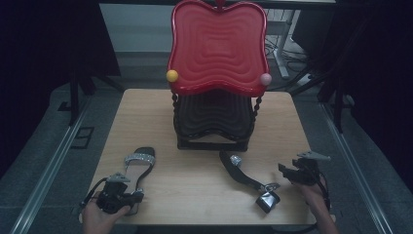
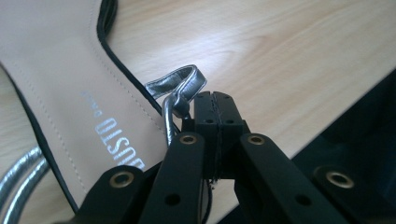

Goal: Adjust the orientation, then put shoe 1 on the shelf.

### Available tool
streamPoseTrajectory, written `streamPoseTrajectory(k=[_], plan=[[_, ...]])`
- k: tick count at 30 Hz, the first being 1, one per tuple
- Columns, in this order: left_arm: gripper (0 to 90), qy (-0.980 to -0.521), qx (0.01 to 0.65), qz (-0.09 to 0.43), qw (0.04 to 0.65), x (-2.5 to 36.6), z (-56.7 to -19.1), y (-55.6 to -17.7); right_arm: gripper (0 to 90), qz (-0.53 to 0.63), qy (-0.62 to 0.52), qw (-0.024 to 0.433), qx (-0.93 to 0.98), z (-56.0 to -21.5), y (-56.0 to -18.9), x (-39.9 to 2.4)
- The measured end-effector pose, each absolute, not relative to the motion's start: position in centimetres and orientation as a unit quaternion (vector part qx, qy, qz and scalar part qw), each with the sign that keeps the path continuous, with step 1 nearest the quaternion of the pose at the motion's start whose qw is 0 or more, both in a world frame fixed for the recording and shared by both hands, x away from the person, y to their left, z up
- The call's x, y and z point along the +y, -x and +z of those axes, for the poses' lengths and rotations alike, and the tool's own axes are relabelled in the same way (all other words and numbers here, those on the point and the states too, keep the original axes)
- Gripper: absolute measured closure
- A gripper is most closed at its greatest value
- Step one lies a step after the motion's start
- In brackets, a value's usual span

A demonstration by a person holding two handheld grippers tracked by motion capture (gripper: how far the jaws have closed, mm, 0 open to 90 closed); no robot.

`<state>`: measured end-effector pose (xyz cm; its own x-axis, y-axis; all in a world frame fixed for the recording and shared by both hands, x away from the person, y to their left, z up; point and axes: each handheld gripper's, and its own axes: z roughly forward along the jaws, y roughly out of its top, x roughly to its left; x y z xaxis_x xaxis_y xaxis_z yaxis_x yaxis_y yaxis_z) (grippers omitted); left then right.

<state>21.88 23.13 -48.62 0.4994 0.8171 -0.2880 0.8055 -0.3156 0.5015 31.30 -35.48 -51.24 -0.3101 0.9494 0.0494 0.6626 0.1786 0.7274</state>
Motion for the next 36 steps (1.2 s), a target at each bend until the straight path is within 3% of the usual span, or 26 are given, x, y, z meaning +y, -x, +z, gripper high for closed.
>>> streamPoseTrajectory(k=[13, 17, 27, 36], plan=[[88.1, -0.799, 0.518, 0.003, 0.306, 25.5, -48.3, -21.6, 34.1, 0.333, -0.546, 0.215, 0.738, -51.3, -31.3, -35.5], [77.6, -0.795, 0.516, 0.009, 0.319, 25.3, -47.8, -21.5, 34.1, 0.334, -0.547, 0.215, 0.737, -51.3, -31.3, -35.5], [40.0, -0.774, 0.522, 0.075, 0.349, 23.8, -42.8, -23.7, 33.8, 0.335, -0.546, 0.214, 0.738, -51.3, -31.5, -35.3], [28.5, -0.757, 0.557, 0.078, 0.333, 24.6, -42.4, -26.1, 33.8, 0.337, -0.545, 0.213, 0.737, -51.3, -31.4, -35.3]])
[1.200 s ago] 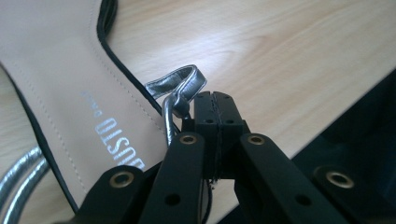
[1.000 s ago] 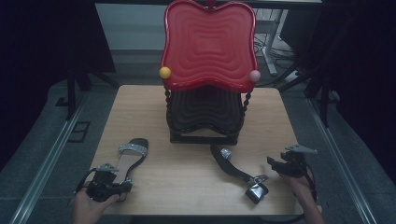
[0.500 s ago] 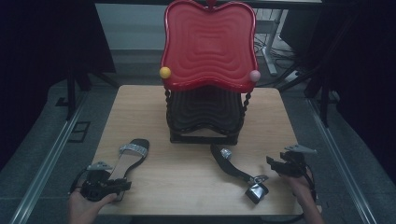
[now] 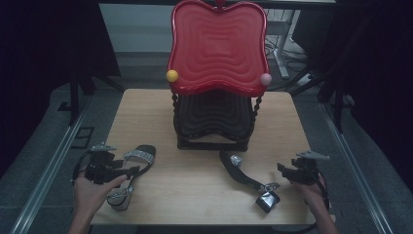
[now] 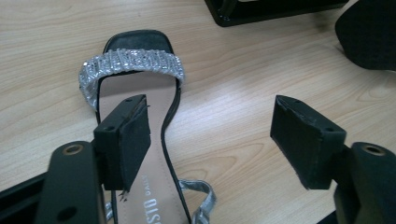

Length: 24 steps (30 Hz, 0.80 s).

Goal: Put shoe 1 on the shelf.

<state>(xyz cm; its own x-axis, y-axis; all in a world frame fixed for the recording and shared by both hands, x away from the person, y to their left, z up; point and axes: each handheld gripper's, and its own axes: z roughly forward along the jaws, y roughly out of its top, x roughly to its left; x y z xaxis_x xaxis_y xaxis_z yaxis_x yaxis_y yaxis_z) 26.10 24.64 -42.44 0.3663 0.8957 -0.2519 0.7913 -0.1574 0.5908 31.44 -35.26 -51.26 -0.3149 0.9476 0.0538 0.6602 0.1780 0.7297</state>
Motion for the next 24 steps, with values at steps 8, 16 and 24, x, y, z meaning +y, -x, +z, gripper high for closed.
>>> streamPoseTrajectory(k=[8, 16, 24], plan=[[28.2, -0.763, 0.571, 0.070, 0.296, 24.3, -44.0, -27.0, 33.8, 0.335, -0.546, 0.212, 0.738, -51.3, -31.3, -35.4], [28.1, -0.765, 0.589, 0.068, 0.252, 23.7, -46.4, -28.0, 33.7, 0.328, -0.545, 0.211, 0.742, -51.5, -31.4, -35.2], [27.1, -0.759, 0.608, 0.079, 0.220, 24.2, -48.4, -28.4, 33.7, 0.327, -0.545, 0.212, 0.743, -51.5, -31.4, -35.2]])
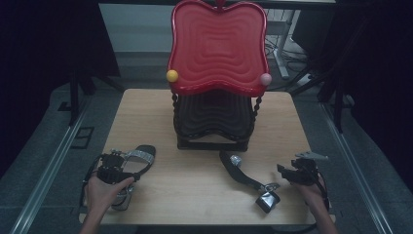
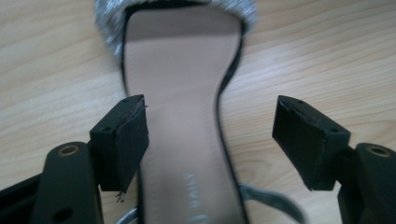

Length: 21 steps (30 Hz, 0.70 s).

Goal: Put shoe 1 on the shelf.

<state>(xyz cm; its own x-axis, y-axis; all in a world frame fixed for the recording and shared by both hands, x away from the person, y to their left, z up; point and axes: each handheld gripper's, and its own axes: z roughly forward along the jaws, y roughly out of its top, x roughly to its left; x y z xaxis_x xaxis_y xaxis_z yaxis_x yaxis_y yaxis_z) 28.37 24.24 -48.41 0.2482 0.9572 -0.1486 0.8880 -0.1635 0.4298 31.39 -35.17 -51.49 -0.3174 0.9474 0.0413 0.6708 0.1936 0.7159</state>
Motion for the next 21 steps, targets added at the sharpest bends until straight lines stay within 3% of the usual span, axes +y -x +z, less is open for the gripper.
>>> streamPoseTrajectory(k=[15, 17, 21], plan=[[24.8, -0.762, 0.619, 0.080, 0.170, 24.2, -50.7, -28.8, 33.6, 0.325, -0.543, 0.211, 0.745, -51.5, -31.4, -35.1], [26.7, -0.764, 0.619, 0.080, 0.165, 24.1, -51.0, -28.8, 33.6, 0.325, -0.544, 0.211, 0.744, -51.5, -31.4, -35.1], [38.9, -0.762, 0.620, 0.090, 0.166, 24.0, -51.2, -28.7, 33.6, 0.326, -0.545, 0.212, 0.743, -51.5, -31.4, -35.2]])
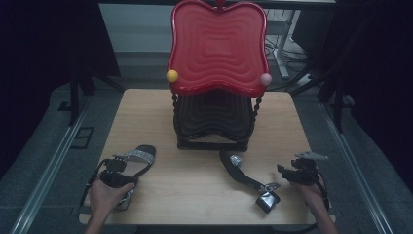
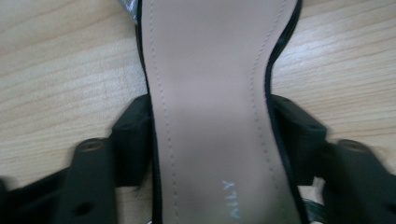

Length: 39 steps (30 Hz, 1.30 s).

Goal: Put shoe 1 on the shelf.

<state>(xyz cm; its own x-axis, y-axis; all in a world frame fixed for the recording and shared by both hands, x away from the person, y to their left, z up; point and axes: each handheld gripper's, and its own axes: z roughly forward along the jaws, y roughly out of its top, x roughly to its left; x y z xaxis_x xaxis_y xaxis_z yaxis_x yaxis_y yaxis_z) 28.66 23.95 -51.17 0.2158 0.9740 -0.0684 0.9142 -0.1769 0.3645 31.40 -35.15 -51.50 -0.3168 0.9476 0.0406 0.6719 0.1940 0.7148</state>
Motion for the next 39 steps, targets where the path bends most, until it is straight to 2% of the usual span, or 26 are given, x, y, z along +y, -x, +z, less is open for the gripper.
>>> streamPoseTrajectory(k=[10, 15, 26, 39], plan=[[42.0, -0.764, 0.614, 0.073, 0.185, 24.6, -51.0, -28.6, 33.7, 0.326, -0.547, 0.212, 0.742, -51.5, -31.4, -35.3], [42.2, -0.760, 0.607, 0.034, 0.231, 25.5, -49.8, -28.5, 33.7, 0.326, -0.547, 0.212, 0.741, -51.5, -31.4, -35.3], [42.4, -0.732, 0.598, -0.016, 0.325, 27.5, -47.1, -28.0, 33.7, 0.328, -0.548, 0.212, 0.740, -51.5, -31.4, -35.4], [42.4, -0.706, 0.591, -0.030, 0.388, 29.0, -44.2, -29.0, 33.7, 0.328, -0.549, 0.212, 0.739, -51.5, -31.4, -35.5]])
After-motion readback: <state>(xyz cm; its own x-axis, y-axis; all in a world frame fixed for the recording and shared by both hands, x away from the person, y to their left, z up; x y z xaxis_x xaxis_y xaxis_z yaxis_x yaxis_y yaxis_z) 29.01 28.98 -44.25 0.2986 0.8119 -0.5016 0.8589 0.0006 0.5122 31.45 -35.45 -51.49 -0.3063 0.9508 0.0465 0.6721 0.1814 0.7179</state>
